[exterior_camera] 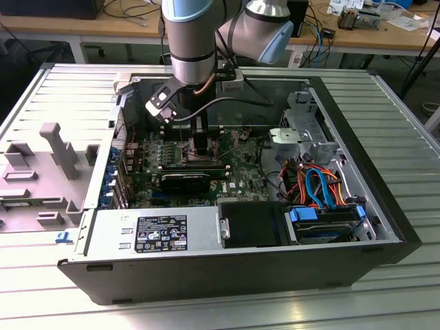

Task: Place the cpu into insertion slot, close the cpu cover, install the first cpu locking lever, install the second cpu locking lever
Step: 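Place the cpu into insertion slot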

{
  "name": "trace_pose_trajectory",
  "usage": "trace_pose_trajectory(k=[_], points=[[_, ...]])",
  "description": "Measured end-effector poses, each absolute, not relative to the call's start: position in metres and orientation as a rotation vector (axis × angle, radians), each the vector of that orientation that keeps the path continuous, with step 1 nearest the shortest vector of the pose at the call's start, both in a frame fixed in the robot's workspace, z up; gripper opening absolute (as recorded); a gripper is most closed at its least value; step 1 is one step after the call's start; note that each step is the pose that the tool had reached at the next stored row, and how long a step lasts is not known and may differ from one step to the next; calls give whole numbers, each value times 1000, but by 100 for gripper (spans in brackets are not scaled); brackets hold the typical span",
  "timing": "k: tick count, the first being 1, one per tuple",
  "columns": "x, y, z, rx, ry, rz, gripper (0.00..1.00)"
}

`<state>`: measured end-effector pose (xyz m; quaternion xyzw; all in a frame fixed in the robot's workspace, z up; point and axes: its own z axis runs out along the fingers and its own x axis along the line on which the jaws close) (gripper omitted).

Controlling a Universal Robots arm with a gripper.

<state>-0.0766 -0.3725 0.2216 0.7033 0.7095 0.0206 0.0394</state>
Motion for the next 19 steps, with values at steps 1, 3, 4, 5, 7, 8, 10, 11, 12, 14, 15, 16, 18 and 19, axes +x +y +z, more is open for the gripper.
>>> trace_pose_trajectory(k=[1, 3, 4, 5, 7, 8, 10, 11, 12, 14, 15, 16, 18, 19], points=[[-77, -372, 221, 2153, 2175, 60, 55], [-77, -372, 219, 2146, 2178, 56, 55], [-77, -372, 218, 2143, 2182, 56, 55], [-77, -372, 218, 2139, 2185, 57, 55], [-77, -372, 216, 2133, 2191, 57, 55], [-77, -372, 215, 2130, 2194, 57, 55], [-78, -372, 213, 2129, 2195, 57, 55], [-78, -372, 211, 2129, 2195, 57, 55], [-78, -372, 209, 2129, 2195, 57, 55], [-78, -372, 207, 2129, 2195, 57, 55], [-78, -372, 206, 2129, 2195, 57, 55], [-78, -372, 205, 2129, 2195, 57, 55], [-78, -372, 203, 2129, 2195, 57, 55], [-78, -372, 202, 2129, 2195, 57, 55]])
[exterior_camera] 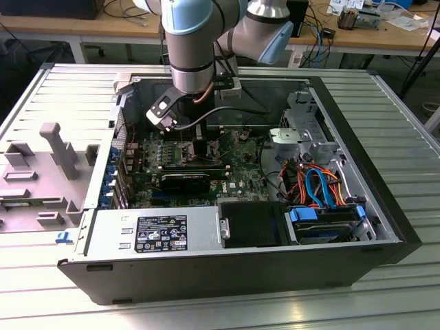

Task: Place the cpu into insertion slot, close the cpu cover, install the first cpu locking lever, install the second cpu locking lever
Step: 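Place the cpu into insertion slot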

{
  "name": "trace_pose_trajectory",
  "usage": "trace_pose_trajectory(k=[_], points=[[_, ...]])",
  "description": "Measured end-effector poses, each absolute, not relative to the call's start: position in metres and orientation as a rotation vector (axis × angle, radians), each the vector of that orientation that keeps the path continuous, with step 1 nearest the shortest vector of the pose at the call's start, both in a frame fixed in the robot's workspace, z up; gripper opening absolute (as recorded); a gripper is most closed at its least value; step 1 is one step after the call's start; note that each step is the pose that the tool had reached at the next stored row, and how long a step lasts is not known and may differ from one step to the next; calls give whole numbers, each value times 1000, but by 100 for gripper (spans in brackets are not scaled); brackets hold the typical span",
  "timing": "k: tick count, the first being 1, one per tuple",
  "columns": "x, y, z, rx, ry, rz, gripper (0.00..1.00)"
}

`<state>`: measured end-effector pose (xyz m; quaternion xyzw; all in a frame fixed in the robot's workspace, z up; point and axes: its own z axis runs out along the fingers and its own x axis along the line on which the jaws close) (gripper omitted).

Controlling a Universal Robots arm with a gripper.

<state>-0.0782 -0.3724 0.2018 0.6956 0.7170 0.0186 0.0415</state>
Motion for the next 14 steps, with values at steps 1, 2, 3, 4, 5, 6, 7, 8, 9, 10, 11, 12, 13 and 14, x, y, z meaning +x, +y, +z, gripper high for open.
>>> trace_pose_trajectory(k=[1, 2, 3, 4, 5, 6, 7, 8, 9, 10, 11, 12, 13, 14], points=[[-78, -372, 201, 2129, 2195, 57, 55], [-78, -372, 200, 2129, 2195, 57, 55], [-78, -372, 199, 2129, 2195, 56, 55], [-78, -373, 198, 2129, 2195, 56, 55], [-78, -373, 198, 2129, 2195, 56, 55], [-79, -373, 197, 2129, 2195, 56, 55], [-78, -372, 197, 2129, 2195, 56, 55], [-78, -372, 197, 2129, 2195, 57, 55], [-78, -372, 197, 2129, 2195, 57, 55], [-78, -372, 197, 2129, 2195, 57, 55], [-78, -372, 197, 2129, 2195, 57, 55], [-78, -372, 197, 2129, 2195, 57, 55], [-78, -372, 197, 2129, 2195, 57, 55], [-78, -372, 197, 2129, 2195, 57, 55]])
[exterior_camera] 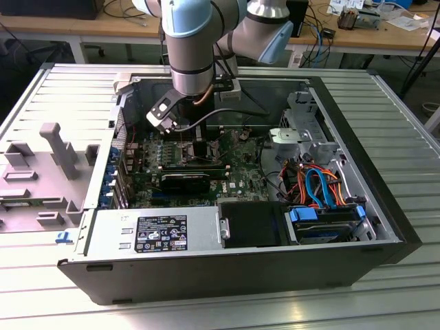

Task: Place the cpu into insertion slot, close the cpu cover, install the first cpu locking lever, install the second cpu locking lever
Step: 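Place the cpu into insertion slot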

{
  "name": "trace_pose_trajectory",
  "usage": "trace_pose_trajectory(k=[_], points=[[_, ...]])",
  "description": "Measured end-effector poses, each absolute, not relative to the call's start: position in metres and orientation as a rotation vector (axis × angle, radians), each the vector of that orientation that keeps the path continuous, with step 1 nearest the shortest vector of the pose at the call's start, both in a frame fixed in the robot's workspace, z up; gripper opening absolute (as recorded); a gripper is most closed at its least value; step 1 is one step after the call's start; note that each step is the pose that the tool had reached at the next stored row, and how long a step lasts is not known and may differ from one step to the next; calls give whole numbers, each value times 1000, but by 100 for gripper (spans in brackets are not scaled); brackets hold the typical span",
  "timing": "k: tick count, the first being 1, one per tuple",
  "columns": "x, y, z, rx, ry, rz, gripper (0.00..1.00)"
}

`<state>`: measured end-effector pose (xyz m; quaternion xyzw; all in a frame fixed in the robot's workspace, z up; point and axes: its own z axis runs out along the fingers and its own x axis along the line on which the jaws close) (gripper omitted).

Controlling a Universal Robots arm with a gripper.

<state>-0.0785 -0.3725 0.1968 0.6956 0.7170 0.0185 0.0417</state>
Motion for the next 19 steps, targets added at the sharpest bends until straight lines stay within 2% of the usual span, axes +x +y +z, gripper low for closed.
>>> trace_pose_trajectory(k=[1, 3, 19], points=[[-78, -373, 197, 2129, 2194, 57, 56], [-78, -372, 197, 2129, 2195, 57, 68], [-78, -369, 195, 2145, 2185, 63, 68]])
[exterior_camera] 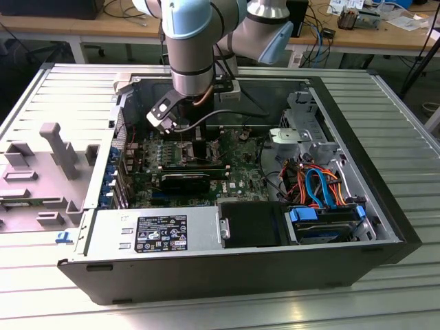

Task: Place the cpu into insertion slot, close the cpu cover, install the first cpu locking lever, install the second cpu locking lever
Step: 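Place the cpu into insertion slot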

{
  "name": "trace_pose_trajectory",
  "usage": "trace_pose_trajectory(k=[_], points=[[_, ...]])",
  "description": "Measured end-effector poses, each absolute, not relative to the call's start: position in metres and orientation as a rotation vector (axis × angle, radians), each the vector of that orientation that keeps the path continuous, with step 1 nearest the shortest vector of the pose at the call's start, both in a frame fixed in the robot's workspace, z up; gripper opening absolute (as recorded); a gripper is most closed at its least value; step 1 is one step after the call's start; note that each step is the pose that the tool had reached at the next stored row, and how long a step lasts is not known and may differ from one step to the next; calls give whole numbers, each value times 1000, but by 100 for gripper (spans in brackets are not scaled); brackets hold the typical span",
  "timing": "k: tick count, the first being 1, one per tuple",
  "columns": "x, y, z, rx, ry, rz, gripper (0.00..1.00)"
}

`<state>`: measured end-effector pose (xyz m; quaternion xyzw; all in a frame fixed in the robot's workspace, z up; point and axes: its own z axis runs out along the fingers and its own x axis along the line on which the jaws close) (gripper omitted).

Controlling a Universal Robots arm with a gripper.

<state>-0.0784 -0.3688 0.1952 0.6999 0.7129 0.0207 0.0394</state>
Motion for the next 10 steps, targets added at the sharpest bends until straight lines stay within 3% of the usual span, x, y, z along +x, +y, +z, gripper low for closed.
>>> trace_pose_trajectory(k=[10], points=[[-77, -368, 195, 2145, 2185, 63, 68]])
